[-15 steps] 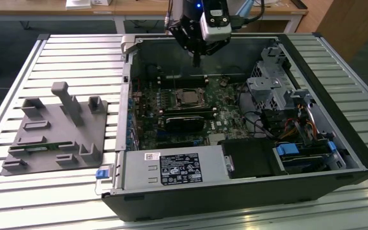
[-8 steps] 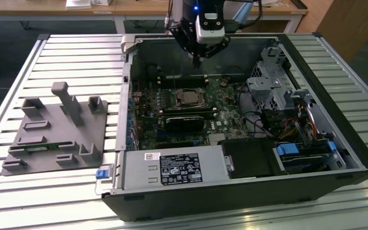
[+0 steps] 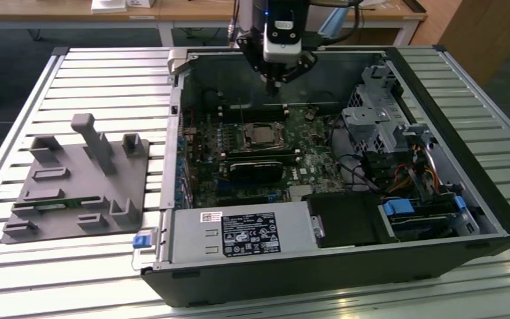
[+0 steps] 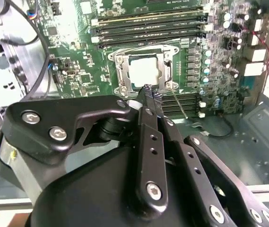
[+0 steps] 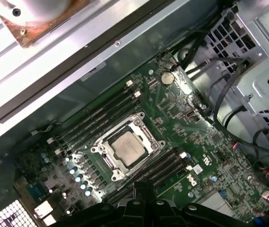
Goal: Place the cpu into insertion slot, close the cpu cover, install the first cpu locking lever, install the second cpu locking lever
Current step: 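Close the cpu cover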
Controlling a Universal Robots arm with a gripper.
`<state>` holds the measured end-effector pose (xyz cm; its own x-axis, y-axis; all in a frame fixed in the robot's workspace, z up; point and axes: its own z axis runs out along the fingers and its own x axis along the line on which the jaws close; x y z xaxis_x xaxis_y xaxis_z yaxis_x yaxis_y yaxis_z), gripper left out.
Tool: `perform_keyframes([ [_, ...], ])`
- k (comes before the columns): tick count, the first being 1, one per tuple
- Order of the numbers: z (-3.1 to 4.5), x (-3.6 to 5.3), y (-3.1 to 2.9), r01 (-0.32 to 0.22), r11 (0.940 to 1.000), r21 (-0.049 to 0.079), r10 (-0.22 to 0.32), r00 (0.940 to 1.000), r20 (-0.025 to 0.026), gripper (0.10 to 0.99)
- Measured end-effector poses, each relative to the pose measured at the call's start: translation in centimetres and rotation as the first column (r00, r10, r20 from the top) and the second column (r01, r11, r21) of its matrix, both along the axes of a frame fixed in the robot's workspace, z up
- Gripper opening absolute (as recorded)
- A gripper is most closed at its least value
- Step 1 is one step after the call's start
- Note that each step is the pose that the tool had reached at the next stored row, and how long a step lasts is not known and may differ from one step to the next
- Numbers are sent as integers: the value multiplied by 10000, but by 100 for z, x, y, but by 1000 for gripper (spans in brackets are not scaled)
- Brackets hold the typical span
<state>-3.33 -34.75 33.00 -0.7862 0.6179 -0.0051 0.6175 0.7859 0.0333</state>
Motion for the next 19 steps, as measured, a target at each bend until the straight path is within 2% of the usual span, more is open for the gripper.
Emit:
perform_keyframes([
  [4, -7, -12, 0, 124, 9999, 2, -124, 9999, 2, 106],
  [9, -30, -71, 0, 127, 9999, 3, -127, 9999, 2, 106],
  [19, -161, -81, 2, 127, 9999, -7, -127, 9999, 1, 106],
])
